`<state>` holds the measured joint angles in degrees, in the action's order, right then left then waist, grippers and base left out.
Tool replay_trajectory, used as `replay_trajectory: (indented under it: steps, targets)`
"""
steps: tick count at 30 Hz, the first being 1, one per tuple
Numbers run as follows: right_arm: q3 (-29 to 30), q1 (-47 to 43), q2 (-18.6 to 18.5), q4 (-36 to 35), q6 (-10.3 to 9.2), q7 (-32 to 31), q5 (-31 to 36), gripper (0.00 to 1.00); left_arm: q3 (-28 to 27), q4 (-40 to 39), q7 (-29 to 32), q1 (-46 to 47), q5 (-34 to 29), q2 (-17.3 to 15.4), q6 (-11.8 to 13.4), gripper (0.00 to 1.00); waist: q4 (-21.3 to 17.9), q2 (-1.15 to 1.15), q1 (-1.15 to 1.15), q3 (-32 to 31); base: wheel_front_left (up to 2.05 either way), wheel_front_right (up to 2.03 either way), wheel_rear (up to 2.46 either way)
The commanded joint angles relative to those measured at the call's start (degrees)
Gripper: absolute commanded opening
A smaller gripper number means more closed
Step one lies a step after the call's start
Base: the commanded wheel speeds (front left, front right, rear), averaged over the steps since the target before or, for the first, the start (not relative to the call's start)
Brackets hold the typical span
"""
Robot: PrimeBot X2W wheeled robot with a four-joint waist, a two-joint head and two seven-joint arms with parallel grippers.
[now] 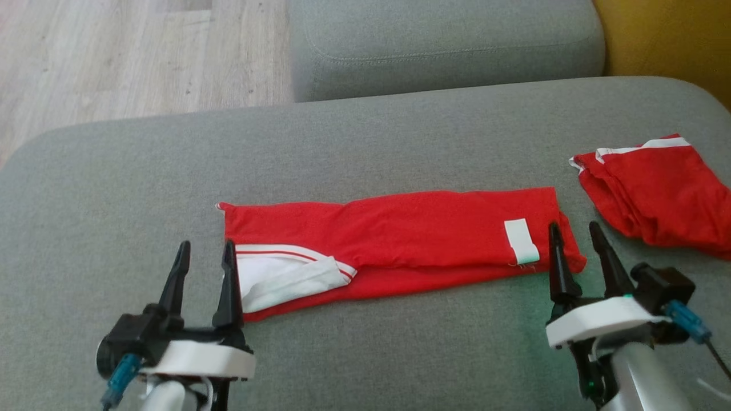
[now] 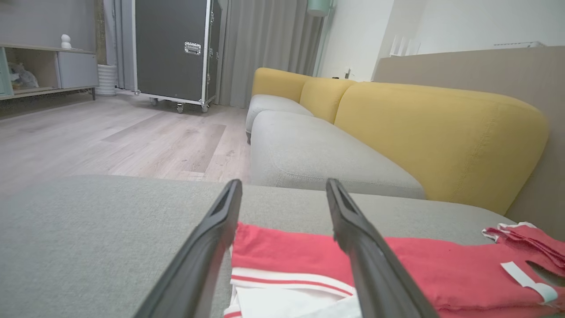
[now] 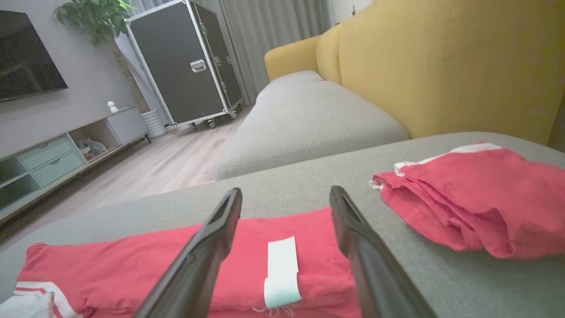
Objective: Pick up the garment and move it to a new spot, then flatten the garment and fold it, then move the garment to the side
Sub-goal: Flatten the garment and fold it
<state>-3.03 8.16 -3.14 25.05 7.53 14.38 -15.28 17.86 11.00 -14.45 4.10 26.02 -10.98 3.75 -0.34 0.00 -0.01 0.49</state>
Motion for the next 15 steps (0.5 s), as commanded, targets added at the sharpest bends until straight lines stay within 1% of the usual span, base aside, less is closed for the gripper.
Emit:
replay_trajectory:
  steps: [1, 4, 8, 12, 15]
  targets:
    - [-1.38, 2.96, 0.2, -2.43, -0.04, 0.61, 0.61, 1.0, -3.23, -1.7, -0.54, 2.76, -1.24, 0.27, -0.79, 1.0, 0.25, 0.0, 0.01, 0.6, 0.0, 0.0, 0.0]
    - [-1.26, 4.08, 0.23, -2.1, -0.04, 0.62, 1.37, 1.0, -4.94, -1.19, -0.54, 3.61, -3.57, 1.78, -2.92, 1.0, 0.71, 0.0, 0.01, 2.0, 0.0, 0.0, 0.0]
    - [0.93, 7.25, 0.24, 1.2, -0.04, -0.15, 4.48, 1.0, -6.52, -0.42, -0.54, 5.29, -5.46, 3.42, -5.18, 1.0, 1.36, 0.0, 0.01, 4.7, 0.0, 0.0, 0.0]
    - [5.5, 10.92, 0.25, 6.5, -0.04, -1.48, 7.83, 1.0, -7.2, -0.12, -0.54, 7.06, -7.01, 4.63, -7.04, 1.0, 2.39, 0.0, 0.01, 6.79, 0.0, 0.0, 0.0]
    - [8.24, 12.59, 0.25, 9.48, -0.04, -1.79, 8.66, 1.0, -7.43, 0.04, -0.54, 7.71, -7.67, 5.1, -7.67, 1.0, 2.86, 0.0, 0.01, 7.52, 0.0, 0.0, 0.0]
